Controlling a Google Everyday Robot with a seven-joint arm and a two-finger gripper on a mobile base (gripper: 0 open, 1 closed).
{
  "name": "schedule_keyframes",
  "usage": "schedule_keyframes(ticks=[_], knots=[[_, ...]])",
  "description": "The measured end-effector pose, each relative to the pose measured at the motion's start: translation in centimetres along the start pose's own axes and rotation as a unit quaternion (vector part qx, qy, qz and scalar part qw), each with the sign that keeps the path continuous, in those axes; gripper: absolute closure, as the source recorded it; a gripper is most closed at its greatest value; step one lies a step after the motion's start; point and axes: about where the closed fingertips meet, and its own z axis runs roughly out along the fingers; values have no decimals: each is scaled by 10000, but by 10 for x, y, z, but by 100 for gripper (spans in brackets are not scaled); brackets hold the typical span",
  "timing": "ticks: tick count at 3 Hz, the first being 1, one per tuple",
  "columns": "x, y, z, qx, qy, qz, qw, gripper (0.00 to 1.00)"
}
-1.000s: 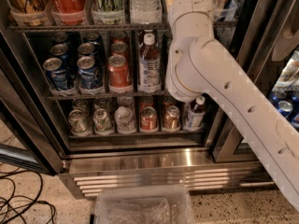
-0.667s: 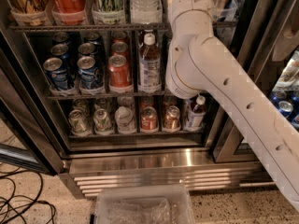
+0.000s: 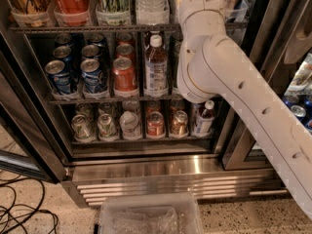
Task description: Pick water bottle from top shelf of fridge
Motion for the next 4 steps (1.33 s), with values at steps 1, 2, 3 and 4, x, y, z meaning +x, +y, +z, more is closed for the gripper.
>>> schedule_keyframes(ticks=[1,2,3,4], knots=[[-4,-1,-4,-92,-81,77,9999,100],[-14,0,-11,-191,-235,161,9994,100],[-44,3,-21,-386,-585,330,9970,100],[-85,8,-23,-580,-954,474,9926,100]])
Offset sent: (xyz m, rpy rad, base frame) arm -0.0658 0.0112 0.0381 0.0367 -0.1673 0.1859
